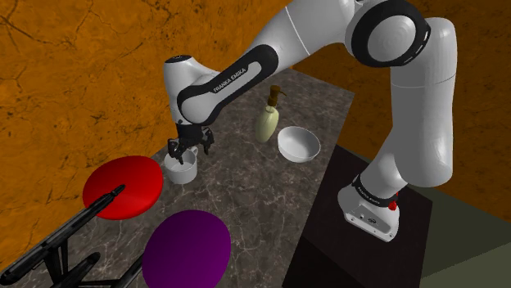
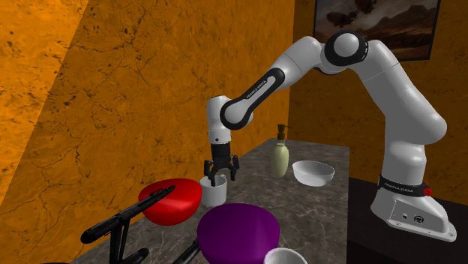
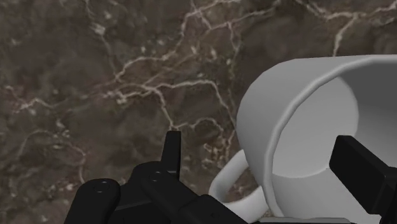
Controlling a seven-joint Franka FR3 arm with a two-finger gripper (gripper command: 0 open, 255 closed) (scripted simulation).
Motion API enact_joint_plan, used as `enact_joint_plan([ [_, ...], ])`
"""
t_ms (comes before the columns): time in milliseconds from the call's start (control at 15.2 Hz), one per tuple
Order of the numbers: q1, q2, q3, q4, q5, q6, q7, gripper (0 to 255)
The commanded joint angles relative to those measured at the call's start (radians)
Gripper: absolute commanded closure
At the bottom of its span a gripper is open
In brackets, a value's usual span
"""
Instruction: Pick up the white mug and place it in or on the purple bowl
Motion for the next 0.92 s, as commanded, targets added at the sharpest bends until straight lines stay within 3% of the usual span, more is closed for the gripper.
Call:
enact_joint_plan([
  [0, 0.0, 0.0, 0.0, 0.0, 0.0, 0.0, 0.0, 0],
  [66, 0.0, 0.0, 0.0, 0.0, 0.0, 0.0, 0.0, 0],
  [132, 0.0, 0.0, 0.0, 0.0, 0.0, 0.0, 0.0, 255],
  [858, -0.002, -0.018, 0.003, 0.001, 0.003, -0.019, 0.0, 255],
])
